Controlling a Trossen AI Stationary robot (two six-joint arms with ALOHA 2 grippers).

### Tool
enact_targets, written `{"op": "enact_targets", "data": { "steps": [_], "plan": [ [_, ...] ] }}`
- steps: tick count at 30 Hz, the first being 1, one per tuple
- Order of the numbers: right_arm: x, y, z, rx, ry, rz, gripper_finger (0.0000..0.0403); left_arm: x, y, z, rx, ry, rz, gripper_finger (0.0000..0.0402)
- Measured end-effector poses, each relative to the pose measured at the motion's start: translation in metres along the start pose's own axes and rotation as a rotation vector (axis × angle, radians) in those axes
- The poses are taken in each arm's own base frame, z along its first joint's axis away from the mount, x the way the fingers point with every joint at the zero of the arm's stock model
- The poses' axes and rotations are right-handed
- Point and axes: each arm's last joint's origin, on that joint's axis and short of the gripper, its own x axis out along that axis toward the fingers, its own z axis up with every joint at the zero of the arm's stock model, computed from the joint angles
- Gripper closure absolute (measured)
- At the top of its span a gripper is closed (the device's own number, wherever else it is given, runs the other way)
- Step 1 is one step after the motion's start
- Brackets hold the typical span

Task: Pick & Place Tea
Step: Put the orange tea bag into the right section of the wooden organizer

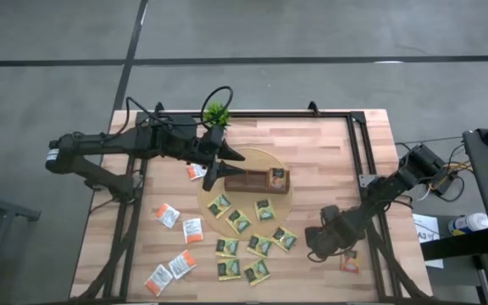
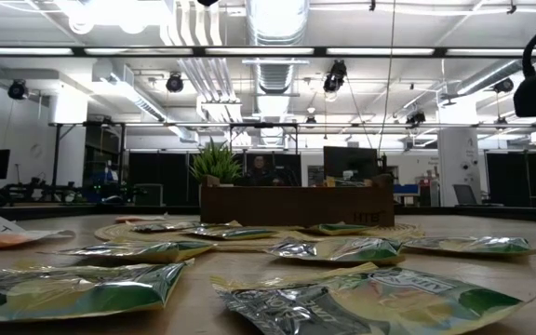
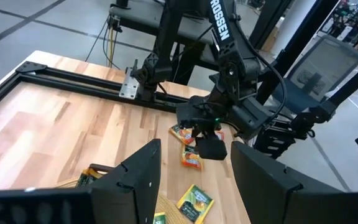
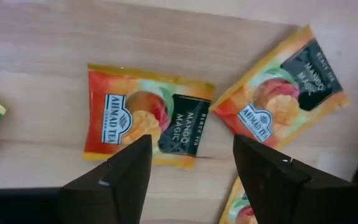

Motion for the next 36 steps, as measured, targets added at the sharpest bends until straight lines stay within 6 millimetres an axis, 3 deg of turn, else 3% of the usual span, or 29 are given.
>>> {"op": "enact_targets", "data": {
  "steps": [23,26,36],
  "plan": [
    [0.035,0.011,-0.006,0.023,0.003,0.000,0.0182,0.000,0.000,0.000,-0.008,0.000,0.000,0.0213],
    [0.040,0.011,-0.005,0.015,0.022,0.025,0.0210,0.000,0.000,0.000,-0.016,0.000,0.000,0.0213],
    [0.036,0.006,-0.002,-0.029,-0.003,0.018,0.0379,-0.001,0.000,0.000,-0.032,-0.002,0.002,0.0213]
  ]
}}
